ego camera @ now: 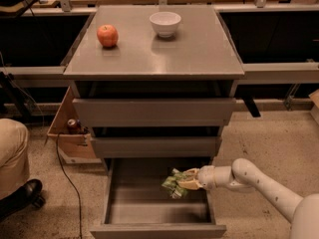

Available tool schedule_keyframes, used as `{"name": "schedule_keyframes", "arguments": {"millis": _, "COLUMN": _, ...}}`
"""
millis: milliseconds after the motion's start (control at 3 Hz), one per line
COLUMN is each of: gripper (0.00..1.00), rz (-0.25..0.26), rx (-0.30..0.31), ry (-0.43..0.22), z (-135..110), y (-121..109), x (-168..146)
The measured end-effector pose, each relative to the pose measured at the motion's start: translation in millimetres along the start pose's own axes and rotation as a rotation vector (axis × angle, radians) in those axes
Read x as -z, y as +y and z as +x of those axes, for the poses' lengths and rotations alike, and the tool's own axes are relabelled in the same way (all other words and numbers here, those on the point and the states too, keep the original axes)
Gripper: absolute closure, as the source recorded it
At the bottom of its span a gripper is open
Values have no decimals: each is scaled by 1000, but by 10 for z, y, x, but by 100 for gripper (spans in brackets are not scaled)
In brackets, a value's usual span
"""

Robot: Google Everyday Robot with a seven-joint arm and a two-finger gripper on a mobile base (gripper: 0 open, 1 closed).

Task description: Pick green jalapeno chip bag from bottom drawer and place on counter

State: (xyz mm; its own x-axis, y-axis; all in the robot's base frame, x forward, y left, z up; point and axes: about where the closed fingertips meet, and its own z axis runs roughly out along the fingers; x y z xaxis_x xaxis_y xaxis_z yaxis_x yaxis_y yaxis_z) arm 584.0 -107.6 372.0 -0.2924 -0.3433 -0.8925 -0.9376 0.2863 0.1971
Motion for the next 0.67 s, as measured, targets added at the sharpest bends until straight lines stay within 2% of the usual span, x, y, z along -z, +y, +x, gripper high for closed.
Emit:
{"name": "schedule_keyframes", "arguments": {"millis": 333, "gripper": 100, "rz": -35, "rx": 69, "ry": -113, "z": -556, "y": 182, "x": 420}}
{"name": "schedule_keyframes", "arguments": {"millis": 667, "gripper": 100, "rz": -62, "rx": 143, "ry": -232, "z": -1246, "y": 367, "x": 879}}
